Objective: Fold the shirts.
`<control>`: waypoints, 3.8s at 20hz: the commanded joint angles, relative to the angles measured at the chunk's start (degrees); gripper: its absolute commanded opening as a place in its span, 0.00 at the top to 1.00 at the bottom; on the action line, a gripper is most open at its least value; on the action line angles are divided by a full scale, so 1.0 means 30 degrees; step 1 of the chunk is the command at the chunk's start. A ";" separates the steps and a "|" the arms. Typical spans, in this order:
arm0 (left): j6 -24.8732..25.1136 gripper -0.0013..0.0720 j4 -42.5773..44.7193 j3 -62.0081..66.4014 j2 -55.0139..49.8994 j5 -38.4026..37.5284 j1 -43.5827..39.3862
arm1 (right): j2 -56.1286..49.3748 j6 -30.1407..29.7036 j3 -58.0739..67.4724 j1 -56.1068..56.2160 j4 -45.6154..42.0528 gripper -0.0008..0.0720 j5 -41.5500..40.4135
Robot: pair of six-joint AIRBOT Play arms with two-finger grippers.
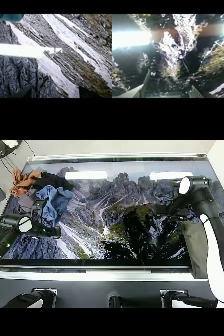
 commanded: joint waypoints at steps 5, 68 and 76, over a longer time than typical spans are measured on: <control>0.0007 0.06 0.0007 -0.0007 0.0015 0.0007 -0.0007 | -0.0007 0.0000 -0.0007 0.0007 0.0007 0.05 0.0007; 0.5238 0.94 -0.7752 1.7923 -0.2200 -0.0976 -0.4503 | 0.8896 -0.1515 0.0007 0.0007 0.1129 0.06 -0.0459; 0.5246 0.94 -0.7708 1.2415 -0.7038 0.1246 -1.1497 | 1.2619 -0.1435 0.0007 0.0007 0.0335 0.06 0.2433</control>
